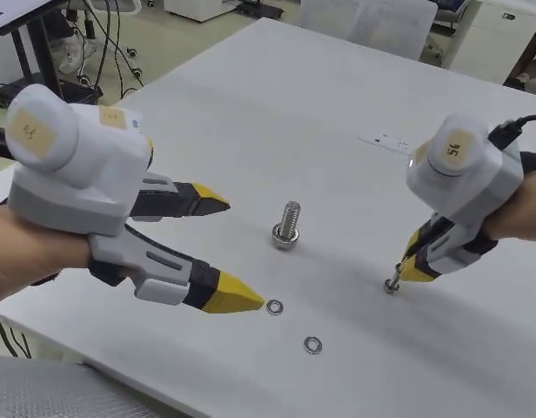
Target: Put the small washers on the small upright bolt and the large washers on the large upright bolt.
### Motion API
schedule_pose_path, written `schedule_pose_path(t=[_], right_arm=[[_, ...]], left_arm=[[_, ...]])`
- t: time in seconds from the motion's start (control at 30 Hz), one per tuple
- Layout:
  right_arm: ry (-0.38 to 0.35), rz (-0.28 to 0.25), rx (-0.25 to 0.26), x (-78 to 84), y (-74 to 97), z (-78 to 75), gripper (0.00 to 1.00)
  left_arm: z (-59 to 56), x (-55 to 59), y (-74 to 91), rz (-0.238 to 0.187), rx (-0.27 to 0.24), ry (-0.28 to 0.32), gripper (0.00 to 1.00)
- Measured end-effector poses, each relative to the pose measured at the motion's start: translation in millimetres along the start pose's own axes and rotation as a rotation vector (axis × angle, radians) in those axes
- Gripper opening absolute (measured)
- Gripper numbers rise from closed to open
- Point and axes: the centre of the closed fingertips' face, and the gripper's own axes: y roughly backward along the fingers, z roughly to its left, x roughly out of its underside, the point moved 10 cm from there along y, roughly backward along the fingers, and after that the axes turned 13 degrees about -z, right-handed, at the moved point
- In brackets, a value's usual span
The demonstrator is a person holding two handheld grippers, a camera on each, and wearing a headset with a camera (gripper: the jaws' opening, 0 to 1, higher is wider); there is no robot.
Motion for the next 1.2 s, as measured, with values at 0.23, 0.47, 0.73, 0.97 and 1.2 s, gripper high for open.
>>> schedule_pose_path(t=[0.23,0.47,0.73,0.97,1.2], right_arm=[[-0.001,0.003,-0.006,1.1,-7.7,1.7,0.13],[-0.008,0.006,-0.011,4.7,-14.6,1.3,0.13],[-0.009,0.008,-0.014,5.9,-18.0,1.0,0.14],[-0.01,0.011,-0.014,7.9,-19.7,0.1,0.14],[-0.003,0.012,-0.017,9.0,-20.1,-0.8,0.14]], left_arm=[[0.4,0.1,1.1,0.001,-0.003,0.0,0.76],[0.3,0.7,1.2,0.003,-0.004,0.001,0.75],[0.8,0.9,1.3,0.005,-0.006,0.0,0.75],[1.2,1.2,0.8,0.007,-0.007,0.0,0.75],[1.6,1.2,-0.4,0.009,-0.008,0.0,0.75]])
